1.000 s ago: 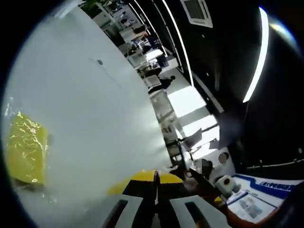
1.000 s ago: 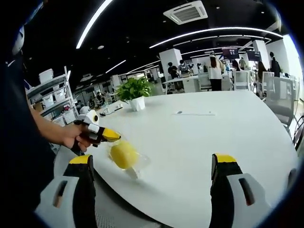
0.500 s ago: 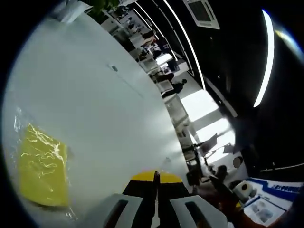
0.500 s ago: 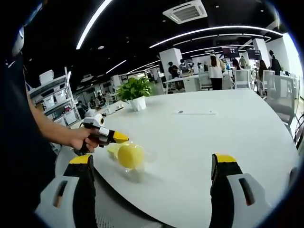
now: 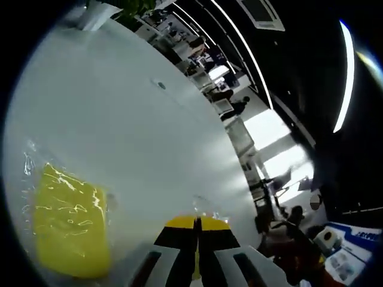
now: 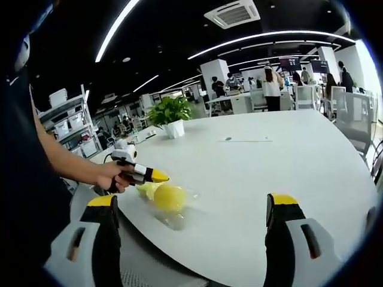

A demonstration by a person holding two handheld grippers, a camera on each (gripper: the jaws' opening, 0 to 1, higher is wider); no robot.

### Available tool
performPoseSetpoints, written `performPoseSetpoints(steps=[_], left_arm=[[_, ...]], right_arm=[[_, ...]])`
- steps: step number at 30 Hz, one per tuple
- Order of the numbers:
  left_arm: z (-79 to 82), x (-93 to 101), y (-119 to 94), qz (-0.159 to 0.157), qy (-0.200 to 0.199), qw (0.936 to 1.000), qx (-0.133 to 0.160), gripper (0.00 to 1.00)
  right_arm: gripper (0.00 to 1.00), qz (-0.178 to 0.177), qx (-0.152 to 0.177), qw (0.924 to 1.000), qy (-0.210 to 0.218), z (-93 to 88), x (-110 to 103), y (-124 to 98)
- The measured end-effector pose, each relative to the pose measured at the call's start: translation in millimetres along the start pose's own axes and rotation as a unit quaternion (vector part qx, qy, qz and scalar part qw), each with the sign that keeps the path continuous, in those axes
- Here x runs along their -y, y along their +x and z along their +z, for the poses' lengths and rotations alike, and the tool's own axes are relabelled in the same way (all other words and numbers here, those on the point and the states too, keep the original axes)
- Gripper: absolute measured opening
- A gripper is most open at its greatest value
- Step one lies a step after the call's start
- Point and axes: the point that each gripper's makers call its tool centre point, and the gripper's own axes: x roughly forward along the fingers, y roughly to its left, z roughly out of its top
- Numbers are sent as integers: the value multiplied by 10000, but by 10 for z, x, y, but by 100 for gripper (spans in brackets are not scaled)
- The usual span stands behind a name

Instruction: Compare the silicone blocks by pressing each to a similar depth, holding the contact briefly, and releasing to observe deformation and rebound differences across the visible hardness samples.

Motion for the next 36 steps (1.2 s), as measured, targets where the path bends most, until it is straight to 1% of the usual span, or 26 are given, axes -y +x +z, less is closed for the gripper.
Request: performPoseSetpoints(steps=[3, 5, 9, 13, 18, 20, 22, 25, 29, 31, 36], left_arm=[[-23, -61, 27, 105, 42, 9999, -57, 0], [-15, -59, 43, 104, 29, 9999, -64, 0], [-51, -132, 113, 412, 227, 9988, -139, 0], [-64, -163, 143, 491, 185, 9985, -144, 0], [-62, -261, 173, 681, 241, 9972, -190, 0], [-62, -276, 180, 709, 198, 9971, -189, 0], [-59, -265, 191, 670, 171, 9974, -187, 0], [-55, -263, 223, 677, 260, 9971, -217, 0], [-57, -343, 235, 859, 209, 9958, -223, 0], [-78, -397, 243, 990, 271, 9945, -229, 0], [-78, -400, 259, 989, 313, 9943, -252, 0]], right_arm=[[96, 6, -9, 10000, 6, -5, 2, -1], [96, 5, -8, 10000, 9, 1, -3, -5], [96, -2, -9, 10000, 18, -6, 0, -9], [96, 18, 20, 10000, 49, 1, -11, -2], [96, 41, 26, 10000, 59, 5, -37, 7], [96, 33, 33, 10000, 65, -1, -28, 7], [96, 28, 46, 9999, 93, -5, -27, 5], [96, 38, 19, 9999, 107, -22, -27, 5], [96, 35, 14, 10000, 85, -14, -25, -7], [96, 11, 23, 9999, 99, -11, -5, -24], [96, -25, -13, 9999, 101, -26, 7, -53]])
